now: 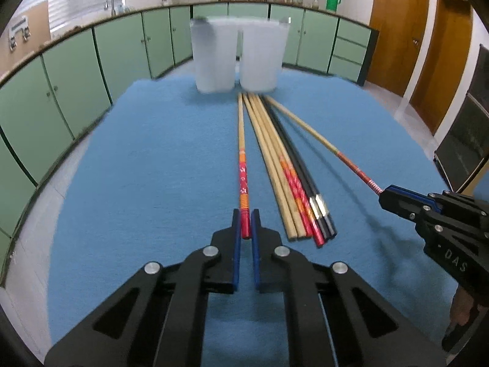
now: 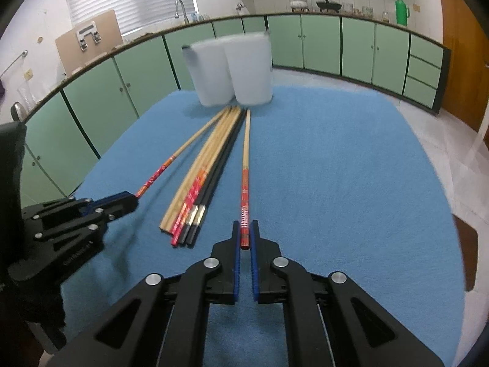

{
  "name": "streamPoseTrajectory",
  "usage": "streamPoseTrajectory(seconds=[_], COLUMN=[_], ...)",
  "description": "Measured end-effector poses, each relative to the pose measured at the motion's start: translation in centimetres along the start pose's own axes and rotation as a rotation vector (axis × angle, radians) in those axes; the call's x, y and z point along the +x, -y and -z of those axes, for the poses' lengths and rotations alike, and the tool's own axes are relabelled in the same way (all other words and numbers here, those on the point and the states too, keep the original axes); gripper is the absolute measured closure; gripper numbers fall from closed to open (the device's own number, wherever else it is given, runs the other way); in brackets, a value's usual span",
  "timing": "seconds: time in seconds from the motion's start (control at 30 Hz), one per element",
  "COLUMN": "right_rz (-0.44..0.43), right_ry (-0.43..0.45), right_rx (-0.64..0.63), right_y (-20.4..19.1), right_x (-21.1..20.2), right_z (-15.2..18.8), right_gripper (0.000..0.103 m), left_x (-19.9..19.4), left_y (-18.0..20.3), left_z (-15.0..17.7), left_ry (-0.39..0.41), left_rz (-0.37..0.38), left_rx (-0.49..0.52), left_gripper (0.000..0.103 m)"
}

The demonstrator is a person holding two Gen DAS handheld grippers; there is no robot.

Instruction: Organize utensils

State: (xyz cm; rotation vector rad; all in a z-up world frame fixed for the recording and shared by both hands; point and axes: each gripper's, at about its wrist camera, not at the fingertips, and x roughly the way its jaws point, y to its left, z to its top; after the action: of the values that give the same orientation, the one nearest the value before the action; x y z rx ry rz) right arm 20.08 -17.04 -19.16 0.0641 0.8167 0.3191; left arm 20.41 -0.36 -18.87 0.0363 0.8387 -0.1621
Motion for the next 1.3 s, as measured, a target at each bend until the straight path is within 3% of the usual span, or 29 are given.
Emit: streamPoseTrajectory(seconds=[0.5,0.93,1.3], right_rz=[-0.042,-0.095,-0.131], right_ry=[0.215,0.215,0.350], right_rx=[-0.056,-0.140,-0.189], right_y=[0.8,0.6,-0.4], right_x=[-8.6,-9.5,-13.2], right_z=[-9.0,-17.2,-25.5], right_gripper=[0.097,0.097,0.097], left_x=[-10.3,-11.9,-15.1], left_y=[-1.1,-0.7,-0.4], left_z=[-7.9,-13.5,-20.7], left_ry=[0.286,0.360,0.525], left_rz=[0.023,0.085,0.095], left_rx=[0.022,0.048,0.079], left_gripper=[0.098,0.098,0.098])
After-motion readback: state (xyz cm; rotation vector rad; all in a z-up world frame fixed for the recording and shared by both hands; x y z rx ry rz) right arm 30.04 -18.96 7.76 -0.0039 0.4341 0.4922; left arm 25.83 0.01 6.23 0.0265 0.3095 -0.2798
